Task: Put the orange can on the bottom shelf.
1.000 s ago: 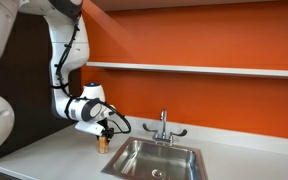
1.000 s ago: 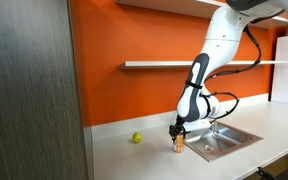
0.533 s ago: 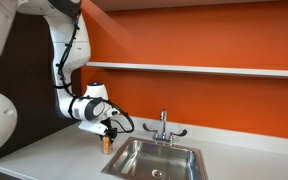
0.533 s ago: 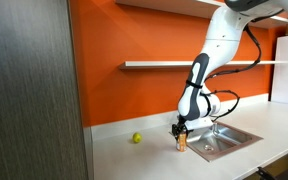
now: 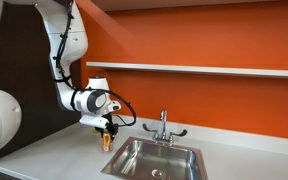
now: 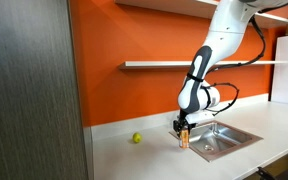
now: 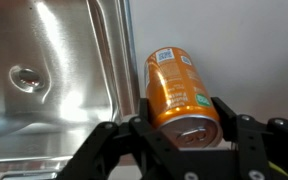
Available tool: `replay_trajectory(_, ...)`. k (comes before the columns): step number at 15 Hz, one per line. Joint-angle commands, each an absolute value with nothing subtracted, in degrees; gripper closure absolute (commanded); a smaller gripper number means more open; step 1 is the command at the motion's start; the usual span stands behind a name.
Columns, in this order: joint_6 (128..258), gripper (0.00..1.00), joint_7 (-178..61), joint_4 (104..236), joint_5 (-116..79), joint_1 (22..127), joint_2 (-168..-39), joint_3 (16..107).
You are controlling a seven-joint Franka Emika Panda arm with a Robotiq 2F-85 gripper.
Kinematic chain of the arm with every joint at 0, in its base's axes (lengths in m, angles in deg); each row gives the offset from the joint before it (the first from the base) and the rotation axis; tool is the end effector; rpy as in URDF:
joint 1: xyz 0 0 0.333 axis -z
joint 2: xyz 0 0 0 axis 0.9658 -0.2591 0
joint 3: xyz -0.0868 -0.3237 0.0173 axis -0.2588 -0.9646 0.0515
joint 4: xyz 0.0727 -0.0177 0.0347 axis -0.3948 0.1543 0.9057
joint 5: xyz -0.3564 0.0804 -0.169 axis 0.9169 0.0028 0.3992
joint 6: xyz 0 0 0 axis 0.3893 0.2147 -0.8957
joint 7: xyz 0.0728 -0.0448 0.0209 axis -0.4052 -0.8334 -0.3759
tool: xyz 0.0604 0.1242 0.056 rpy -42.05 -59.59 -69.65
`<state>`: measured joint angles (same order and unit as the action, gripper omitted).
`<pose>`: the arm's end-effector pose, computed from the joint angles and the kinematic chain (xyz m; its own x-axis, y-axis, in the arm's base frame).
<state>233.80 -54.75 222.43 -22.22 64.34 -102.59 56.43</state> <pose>0.5012 0.0123 0.1698 0.9659 0.0144 0.2584 0.0068 -0.9995 0.0301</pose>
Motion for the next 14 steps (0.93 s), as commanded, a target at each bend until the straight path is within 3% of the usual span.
replay_trajectory(1, 227.1, 0.62, -59.1, 223.9, -17.2, 62.6, -95.3, 54.4)
replay_trajectory(14, 205.7, 0.62, -67.9, 225.1, -9.2, 69.8, -71.1, 64.8)
